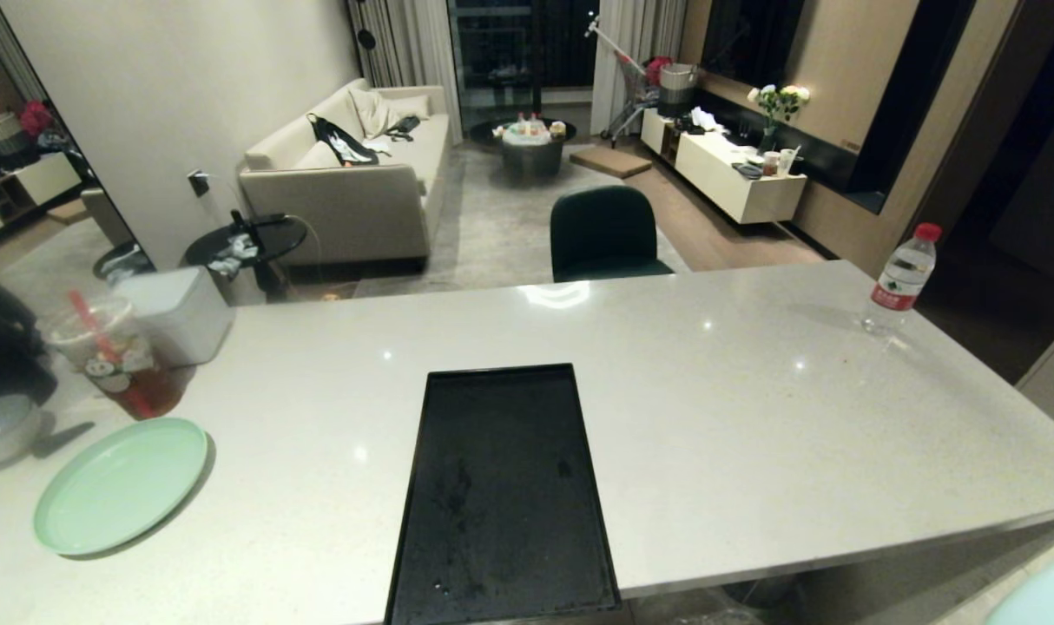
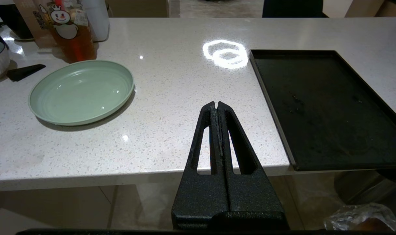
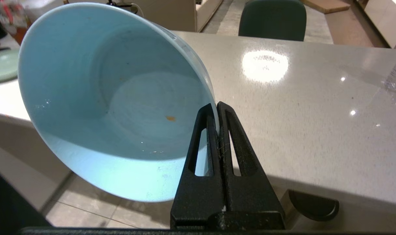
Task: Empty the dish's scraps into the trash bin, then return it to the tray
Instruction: Put the bowl back to the table
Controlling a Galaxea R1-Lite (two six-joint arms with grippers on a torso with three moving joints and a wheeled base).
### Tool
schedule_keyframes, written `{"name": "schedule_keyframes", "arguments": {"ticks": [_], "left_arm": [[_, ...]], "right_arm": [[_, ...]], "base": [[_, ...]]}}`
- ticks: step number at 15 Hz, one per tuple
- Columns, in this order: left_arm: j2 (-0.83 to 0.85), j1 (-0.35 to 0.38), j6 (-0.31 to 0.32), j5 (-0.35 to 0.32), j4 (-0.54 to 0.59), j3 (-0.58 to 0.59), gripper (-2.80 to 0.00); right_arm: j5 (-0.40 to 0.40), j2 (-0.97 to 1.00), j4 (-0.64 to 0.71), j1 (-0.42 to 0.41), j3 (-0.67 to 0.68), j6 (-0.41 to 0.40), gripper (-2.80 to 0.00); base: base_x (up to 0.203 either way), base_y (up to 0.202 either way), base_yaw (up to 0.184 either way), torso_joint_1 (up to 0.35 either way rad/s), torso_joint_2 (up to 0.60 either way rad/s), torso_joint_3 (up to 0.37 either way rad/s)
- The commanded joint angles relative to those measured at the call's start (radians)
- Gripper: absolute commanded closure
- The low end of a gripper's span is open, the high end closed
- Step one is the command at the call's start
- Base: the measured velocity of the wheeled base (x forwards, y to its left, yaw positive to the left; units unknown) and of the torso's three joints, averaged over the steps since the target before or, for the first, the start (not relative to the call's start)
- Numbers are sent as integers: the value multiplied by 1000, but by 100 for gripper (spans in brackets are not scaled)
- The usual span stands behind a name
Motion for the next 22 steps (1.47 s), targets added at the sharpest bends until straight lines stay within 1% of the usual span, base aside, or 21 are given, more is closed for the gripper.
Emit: {"name": "schedule_keyframes", "arguments": {"ticks": [1,6,8,9,10,12,14,17,19,21,22], "left_arm": [[1,0,-1,0,0,0,0],[1,0,-1,0,0,0,0],[1,0,-1,0,0,0,0],[1,0,-1,0,0,0,0],[1,0,-1,0,0,0,0],[1,0,-1,0,0,0,0],[1,0,-1,0,0,0,0],[1,0,-1,0,0,0,0],[1,0,-1,0,0,0,0],[1,0,-1,0,0,0,0],[1,0,-1,0,0,0,0]], "right_arm": [[1,211,-40,-1,-71,23,0],[-3,682,-160,1,-297,96,0],[-5,881,-177,27,-412,147,0],[-22,970,-176,58,-477,187,0],[-64,1063,-163,118,-547,235,0],[-173,1233,-112,273,-687,347,0],[-263,1384,-60,419,-823,518,0],[-375,1553,115,599,-996,716,0],[-424,1659,195,679,-1104,853,0],[-447,1756,262,731,-1190,944,0],[-459,1800,283,747,-1228,976,0]], "base": [[0,0,0,0,0,0],[0,0,0,0,0,0],[0,0,0,0,0,0],[0,0,0,0,0,0],[0,0,0,0,0,0],[0,0,0,0,0,0],[0,0,0,0,0,0],[0,0,0,0,0,0],[0,0,0,0,0,0],[0,0,0,0,0,0],[0,0,0,0,0,0]]}}
